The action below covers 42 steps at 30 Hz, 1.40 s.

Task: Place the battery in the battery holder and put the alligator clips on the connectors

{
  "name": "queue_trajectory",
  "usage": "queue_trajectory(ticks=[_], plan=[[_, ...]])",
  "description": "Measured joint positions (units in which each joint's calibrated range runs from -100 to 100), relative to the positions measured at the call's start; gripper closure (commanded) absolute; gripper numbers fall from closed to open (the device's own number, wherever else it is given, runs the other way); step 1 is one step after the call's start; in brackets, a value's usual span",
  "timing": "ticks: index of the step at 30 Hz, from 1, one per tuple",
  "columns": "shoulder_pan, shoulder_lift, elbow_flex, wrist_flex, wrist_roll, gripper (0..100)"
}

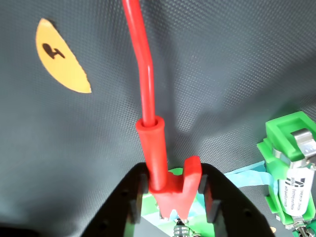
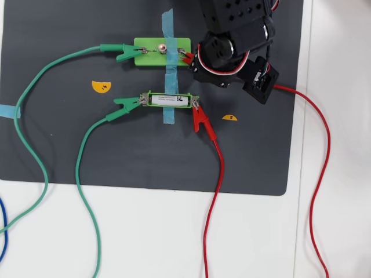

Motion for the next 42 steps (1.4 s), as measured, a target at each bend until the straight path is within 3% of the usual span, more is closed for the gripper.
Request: queue_trajectory(ticks=[42], plan=[[0.22,0.0,-1.24,-3.35,-7.44,99]])
